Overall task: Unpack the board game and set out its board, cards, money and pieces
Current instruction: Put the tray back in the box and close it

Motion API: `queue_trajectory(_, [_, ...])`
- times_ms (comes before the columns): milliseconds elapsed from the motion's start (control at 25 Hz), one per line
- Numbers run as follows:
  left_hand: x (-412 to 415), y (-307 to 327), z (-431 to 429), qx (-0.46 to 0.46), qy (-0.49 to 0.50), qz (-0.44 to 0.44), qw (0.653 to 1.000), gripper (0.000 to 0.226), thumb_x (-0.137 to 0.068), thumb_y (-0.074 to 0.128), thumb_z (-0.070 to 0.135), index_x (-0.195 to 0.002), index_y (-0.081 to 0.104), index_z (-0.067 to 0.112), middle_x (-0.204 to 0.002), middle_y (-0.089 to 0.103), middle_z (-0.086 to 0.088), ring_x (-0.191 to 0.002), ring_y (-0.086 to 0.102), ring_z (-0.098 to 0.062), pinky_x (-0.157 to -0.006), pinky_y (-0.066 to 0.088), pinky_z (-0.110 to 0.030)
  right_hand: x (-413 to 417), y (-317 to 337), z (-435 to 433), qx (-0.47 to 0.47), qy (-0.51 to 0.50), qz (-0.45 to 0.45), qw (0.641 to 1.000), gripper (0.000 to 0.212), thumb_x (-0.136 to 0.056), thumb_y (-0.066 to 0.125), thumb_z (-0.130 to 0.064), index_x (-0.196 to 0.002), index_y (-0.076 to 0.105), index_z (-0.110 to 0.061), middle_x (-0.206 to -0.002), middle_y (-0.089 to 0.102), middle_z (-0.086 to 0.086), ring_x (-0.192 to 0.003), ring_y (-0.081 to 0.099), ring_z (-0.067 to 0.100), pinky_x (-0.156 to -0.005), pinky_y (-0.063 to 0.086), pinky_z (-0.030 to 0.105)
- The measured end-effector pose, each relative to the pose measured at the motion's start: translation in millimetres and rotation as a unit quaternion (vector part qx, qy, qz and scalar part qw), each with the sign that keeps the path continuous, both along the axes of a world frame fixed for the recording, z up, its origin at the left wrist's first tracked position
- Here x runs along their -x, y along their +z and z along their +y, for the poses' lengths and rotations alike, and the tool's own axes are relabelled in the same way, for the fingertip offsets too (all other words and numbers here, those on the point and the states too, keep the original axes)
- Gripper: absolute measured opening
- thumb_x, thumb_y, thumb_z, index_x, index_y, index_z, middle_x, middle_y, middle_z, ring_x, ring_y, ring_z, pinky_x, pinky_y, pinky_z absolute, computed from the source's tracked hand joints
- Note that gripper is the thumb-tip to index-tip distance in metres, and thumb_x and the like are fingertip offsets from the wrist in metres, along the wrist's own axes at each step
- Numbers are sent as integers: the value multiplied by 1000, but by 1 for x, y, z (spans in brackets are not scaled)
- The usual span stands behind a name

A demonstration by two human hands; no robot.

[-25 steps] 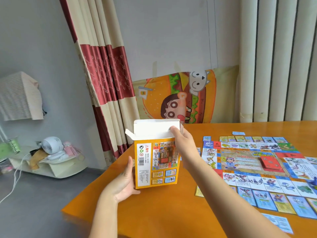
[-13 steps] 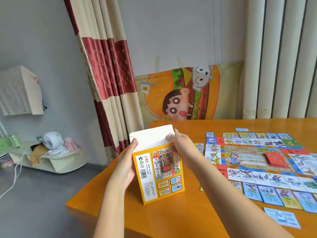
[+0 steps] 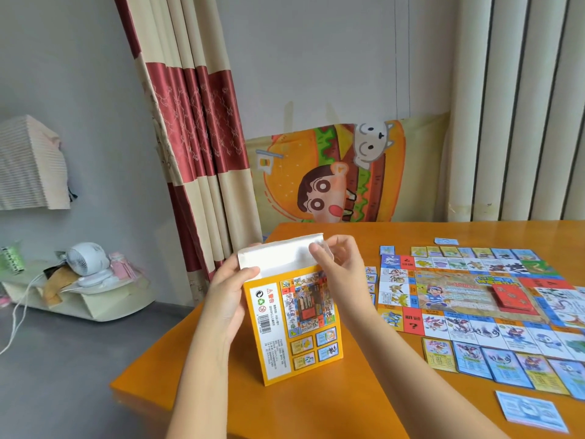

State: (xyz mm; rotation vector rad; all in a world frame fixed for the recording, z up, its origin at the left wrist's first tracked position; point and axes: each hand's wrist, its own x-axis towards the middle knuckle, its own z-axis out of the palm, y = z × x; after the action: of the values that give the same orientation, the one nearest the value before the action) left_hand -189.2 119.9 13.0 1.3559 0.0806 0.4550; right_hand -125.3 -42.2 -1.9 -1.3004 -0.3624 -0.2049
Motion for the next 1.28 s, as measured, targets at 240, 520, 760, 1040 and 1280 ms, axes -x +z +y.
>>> queue_trajectory(240, [4, 3, -1, -44, -13, -47, 998, 26, -89, 54, -3, -96, 67, 18, -85, 73, 1, -75, 70, -16, -63, 55, -24, 5, -8, -7, 2, 45, -30, 999, 20, -93, 58, -26, -91, 71, -11, -90, 69, -1, -83, 61, 5, -74, 47, 14])
queue_trajectory(520, [4, 5, -4, -50, -51, -64, 995, 17, -71, 75, 9, -83, 71, 20, -96, 73, -4, -82, 70, -22, -68, 57, -27, 2, 3, -11, -52, 103, 1, 993, 31, -90, 57, -2, -111, 59, -26, -107, 62, -1, -94, 60, 14, -75, 48, 26])
queue_trajectory(760, [6, 1, -5, -73, -56, -64, 994, 44, -41, 89, 52, -72, 71, 27, -108, 71, -2, -96, 68, -22, -77, 56, -30, 10, 3, -20, -33, 178, 10, 983, 16, -87, 63, -13, -100, 68, -23, -91, 60, 3, -85, 55, 16, -69, 43, 26])
queue_trajectory(1040, [1, -4, -8, -60, -68, -60, 994, 8, -73, 70, 22, -81, 71, 24, -99, 71, -5, -86, 67, -23, -73, 54, -31, 9, 3, -24, -19, 197, -6, 980, 15, -86, 62, -24, -97, 65, -14, -79, 63, -3, -72, 61, 8, -59, 48, 17])
queue_trajectory(1280, [0, -4, 0, -83, -117, -48, 988, 49, -45, 87, 57, -80, 74, 25, -108, 70, -5, -95, 68, -18, -78, 56, -27, -1, 5, -39, -36, 261, 10, 965, 8, -77, 71, -14, -83, 76, -16, -88, 71, 4, -79, 64, 15, -64, 49, 20])
